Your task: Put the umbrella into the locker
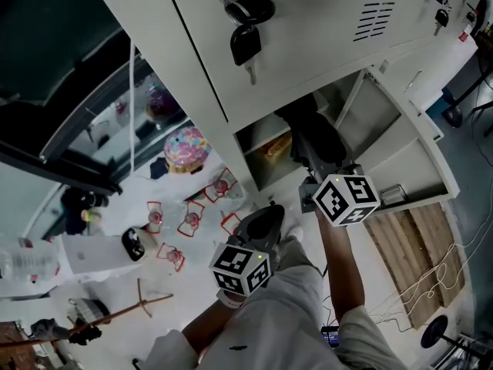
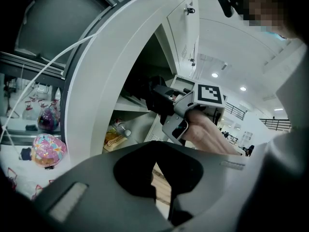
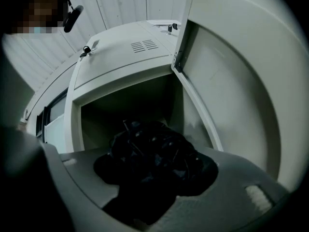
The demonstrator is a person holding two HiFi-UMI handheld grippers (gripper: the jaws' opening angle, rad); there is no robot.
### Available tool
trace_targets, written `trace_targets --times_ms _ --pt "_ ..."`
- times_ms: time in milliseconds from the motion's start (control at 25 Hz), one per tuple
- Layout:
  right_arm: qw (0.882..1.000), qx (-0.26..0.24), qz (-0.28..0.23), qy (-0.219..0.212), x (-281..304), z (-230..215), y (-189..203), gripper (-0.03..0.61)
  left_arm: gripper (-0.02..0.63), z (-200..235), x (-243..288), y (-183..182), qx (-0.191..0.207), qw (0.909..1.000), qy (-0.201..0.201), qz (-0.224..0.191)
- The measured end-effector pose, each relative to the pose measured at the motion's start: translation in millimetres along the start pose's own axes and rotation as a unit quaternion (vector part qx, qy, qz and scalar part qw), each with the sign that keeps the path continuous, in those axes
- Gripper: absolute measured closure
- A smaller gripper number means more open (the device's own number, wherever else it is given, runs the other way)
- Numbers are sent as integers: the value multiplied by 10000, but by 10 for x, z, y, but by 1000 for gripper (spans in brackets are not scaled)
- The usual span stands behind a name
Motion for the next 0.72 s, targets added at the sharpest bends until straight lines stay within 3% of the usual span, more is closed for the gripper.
trace_targets --times_ms 440,720 --pt "9973 -562 462 91 517 -125 57 328 603 65 57 -56 -34 10000 -66 23" --pt "9958 -584 700 23 777 -168 39 328 603 127 94 -60 -111 9999 -87 65"
Point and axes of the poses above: the fingertips, and each gripper's own axes: x forward along the fingers, z to its left, y out of its underside, the point moved 4 cm from there along -x, backward along the fingers, and after that the axes turned 7 degrees about z, right-handed, at the moved point
